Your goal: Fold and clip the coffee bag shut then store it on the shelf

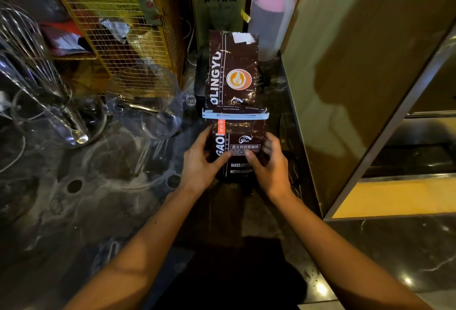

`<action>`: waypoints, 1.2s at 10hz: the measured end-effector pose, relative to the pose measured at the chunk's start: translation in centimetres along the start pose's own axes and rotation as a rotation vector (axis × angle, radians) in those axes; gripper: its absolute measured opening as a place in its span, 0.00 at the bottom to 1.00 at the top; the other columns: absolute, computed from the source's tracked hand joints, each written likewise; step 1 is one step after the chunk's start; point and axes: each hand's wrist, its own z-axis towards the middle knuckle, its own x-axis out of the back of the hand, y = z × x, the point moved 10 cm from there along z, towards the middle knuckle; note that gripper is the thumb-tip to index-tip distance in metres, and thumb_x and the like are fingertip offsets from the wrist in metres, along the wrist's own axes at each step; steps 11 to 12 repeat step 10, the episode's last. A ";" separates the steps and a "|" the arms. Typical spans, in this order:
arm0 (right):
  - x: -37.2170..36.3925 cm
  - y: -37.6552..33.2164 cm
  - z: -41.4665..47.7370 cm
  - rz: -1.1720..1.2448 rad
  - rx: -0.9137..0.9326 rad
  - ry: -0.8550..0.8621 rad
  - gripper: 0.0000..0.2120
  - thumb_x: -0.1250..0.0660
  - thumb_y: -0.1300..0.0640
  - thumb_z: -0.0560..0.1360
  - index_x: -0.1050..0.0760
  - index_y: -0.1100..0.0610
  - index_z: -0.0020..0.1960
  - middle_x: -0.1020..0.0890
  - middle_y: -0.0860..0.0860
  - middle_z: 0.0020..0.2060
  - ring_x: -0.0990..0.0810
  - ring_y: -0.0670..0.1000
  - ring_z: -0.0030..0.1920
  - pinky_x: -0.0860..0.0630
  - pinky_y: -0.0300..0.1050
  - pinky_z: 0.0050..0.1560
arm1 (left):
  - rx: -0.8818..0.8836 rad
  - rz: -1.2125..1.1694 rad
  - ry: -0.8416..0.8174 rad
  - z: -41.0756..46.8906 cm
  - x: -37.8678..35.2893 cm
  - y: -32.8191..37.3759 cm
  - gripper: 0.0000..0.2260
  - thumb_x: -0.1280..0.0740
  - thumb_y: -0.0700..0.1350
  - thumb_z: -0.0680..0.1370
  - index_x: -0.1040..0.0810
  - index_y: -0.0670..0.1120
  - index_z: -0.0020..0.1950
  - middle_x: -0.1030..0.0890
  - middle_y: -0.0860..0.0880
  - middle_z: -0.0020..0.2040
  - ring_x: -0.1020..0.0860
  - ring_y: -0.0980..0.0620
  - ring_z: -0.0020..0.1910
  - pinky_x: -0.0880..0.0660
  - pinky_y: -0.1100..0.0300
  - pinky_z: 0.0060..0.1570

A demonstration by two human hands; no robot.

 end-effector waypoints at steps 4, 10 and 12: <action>-0.1 -0.4 -0.4 0.063 -0.022 -0.018 0.30 0.28 0.56 0.75 0.37 0.53 0.73 0.23 0.46 0.62 0.25 0.37 0.60 0.25 0.36 0.60 | -0.014 0.017 0.040 -0.6 0.2 0.1 0.33 0.24 0.50 0.71 0.33 0.50 0.73 0.23 0.51 0.66 0.23 0.55 0.63 0.24 0.51 0.63; 2.3 -5.3 -5.0 -0.076 0.160 0.098 0.23 0.35 0.49 0.79 0.35 0.50 0.72 0.27 0.47 0.68 0.30 0.45 0.69 0.29 0.54 0.70 | -0.164 0.011 0.058 -4.4 2.2 4.3 0.31 0.34 0.60 0.74 0.37 0.53 0.74 0.29 0.52 0.71 0.29 0.57 0.68 0.26 0.49 0.65; 2.3 -5.3 -5.0 -0.076 0.160 0.098 0.23 0.35 0.49 0.79 0.35 0.50 0.72 0.27 0.47 0.68 0.30 0.45 0.69 0.29 0.54 0.70 | -0.164 0.011 0.058 -4.4 2.2 4.3 0.31 0.34 0.60 0.74 0.37 0.53 0.74 0.29 0.52 0.71 0.29 0.57 0.68 0.26 0.49 0.65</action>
